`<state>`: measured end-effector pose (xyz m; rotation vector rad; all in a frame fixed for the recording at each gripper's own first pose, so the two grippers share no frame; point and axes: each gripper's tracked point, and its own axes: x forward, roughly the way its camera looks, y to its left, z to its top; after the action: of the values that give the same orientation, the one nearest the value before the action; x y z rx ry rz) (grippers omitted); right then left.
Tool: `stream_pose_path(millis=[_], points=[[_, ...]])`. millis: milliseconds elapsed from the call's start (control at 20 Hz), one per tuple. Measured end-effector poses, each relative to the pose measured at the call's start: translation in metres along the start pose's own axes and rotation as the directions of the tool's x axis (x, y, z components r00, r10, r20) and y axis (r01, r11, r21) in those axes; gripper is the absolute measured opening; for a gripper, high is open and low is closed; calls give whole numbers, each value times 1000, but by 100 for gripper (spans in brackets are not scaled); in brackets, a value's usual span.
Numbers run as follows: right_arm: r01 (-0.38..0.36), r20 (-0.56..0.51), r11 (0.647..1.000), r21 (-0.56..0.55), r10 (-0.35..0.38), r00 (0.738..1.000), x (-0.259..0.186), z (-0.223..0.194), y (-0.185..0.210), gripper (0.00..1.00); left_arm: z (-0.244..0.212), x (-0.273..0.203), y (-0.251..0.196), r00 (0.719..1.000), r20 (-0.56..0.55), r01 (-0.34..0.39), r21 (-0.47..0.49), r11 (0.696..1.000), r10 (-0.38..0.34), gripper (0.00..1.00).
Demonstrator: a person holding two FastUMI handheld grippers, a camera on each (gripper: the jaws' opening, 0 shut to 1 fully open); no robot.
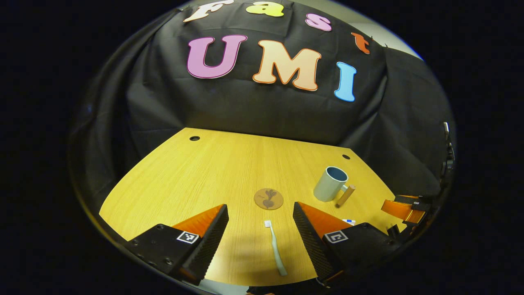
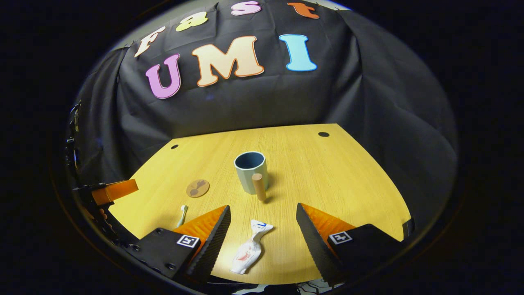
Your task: Put the toothbrush and toothpaste on the desktop into the cup, then pick up the cup and place it on the coaster on the desktop.
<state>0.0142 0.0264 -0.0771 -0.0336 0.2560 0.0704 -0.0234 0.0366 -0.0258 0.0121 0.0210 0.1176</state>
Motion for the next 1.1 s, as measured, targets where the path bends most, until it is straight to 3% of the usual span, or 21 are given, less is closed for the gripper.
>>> stream_pose_path(millis=[200, 500, 550, 650, 750, 1000, 1100], points=[[5, -74, 1000, -5, -5, 997, 14, -18, 6, 95, -7, -1, 10, 1000, -23, -12, -4, 1000, 12, 94], [46, -150, 999, -8, -47, 988, 33, -42, 9, 99, -11, 2, 27, 998, -39, -40, -6, 999, 40, 95], [51, -166, 999, -7, -51, 985, 36, -48, 10, 94, -11, 3, 30, 998, -43, -45, -4, 999, 45, 95], [59, -202, 998, -4, -58, 978, 42, -60, 11, 99, -14, 4, 35, 997, -52, -54, -7, 999, 53, 94], [65, -227, 998, -9, -65, 972, 48, -67, 12, 95, -16, 5, 35, 997, -61, -53, -18, 998, 52, 95], [87, -286, 996, -29, -92, 954, 61, -87, 11, 99, -23, 11, 33, 996, -87, -33, -34, 999, 30, 95], [92, -299, 995, -33, -98, 949, 64, -92, 11, 92, -22, 14, 34, 996, -90, -29, -25, 999, 27, 95]])
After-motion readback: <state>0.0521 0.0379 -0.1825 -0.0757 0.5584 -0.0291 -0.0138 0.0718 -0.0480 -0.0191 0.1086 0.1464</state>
